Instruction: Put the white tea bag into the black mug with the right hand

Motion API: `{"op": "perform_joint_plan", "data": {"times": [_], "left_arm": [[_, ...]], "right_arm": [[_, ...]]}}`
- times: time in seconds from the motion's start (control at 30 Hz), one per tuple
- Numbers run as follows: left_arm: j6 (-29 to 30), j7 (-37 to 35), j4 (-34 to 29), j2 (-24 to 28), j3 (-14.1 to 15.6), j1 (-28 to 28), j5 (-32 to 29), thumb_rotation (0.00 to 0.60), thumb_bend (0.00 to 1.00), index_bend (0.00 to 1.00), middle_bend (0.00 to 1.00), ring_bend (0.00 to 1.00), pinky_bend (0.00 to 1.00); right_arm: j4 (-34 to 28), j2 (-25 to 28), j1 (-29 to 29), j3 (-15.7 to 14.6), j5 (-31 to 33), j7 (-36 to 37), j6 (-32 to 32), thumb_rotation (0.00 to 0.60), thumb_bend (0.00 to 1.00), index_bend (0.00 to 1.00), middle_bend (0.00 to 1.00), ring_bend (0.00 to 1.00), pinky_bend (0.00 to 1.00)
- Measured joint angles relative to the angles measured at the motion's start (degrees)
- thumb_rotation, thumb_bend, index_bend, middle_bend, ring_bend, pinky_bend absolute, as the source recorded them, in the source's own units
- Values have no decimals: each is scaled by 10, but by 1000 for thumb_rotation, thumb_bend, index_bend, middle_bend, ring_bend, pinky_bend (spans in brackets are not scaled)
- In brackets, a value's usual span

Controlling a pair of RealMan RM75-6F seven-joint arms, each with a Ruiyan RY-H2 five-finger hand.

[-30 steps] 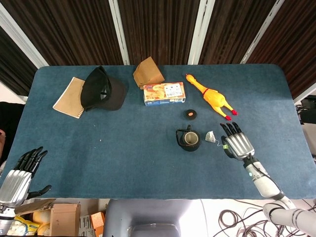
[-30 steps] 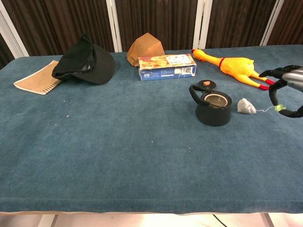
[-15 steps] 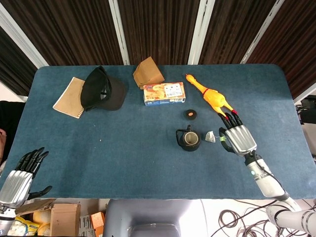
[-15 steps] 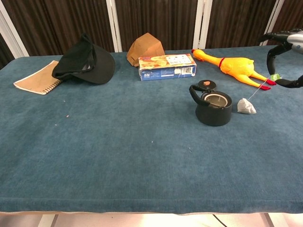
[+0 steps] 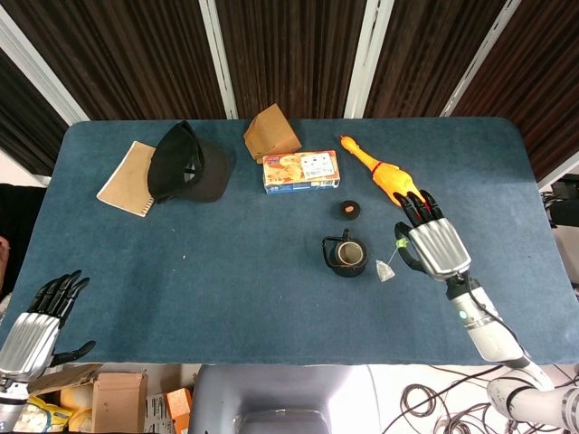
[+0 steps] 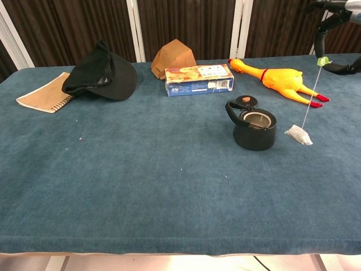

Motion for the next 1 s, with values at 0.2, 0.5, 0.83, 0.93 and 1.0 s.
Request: {"op": "perform_joint_plan", "data": {"times": [0.2,0.5,0.83,0.93,1.0], "left_arm": [[-1,-1,0,1,0,-1,0,600,28,0,0,0,103],[1,-5,0,3,0,0,0,600,28,0,0,0,103],[2,-11,0,6,-1,0,-2,600,28,0,0,0,103],[3,-13,1,7,-1,0,-2,600,29,0,0,0,103],[3,-14,1,7,-2,0,-3,600,28,0,0,0,103]], "right_arm": [[-28,4,8,11,4,-15,5,600,302,544,38,0,13],[-55,3,22,31,15,-32,5,600,302,540,39,0,13],[-77,-3,48,55,58,-57,-6,600,302,543,42,0,13],[-71,-12,54,53,66,-62,-11,600,302,543,42,0,13],[-64,-18,57,51,70,-64,-13,600,302,543,42,0,13]]}}
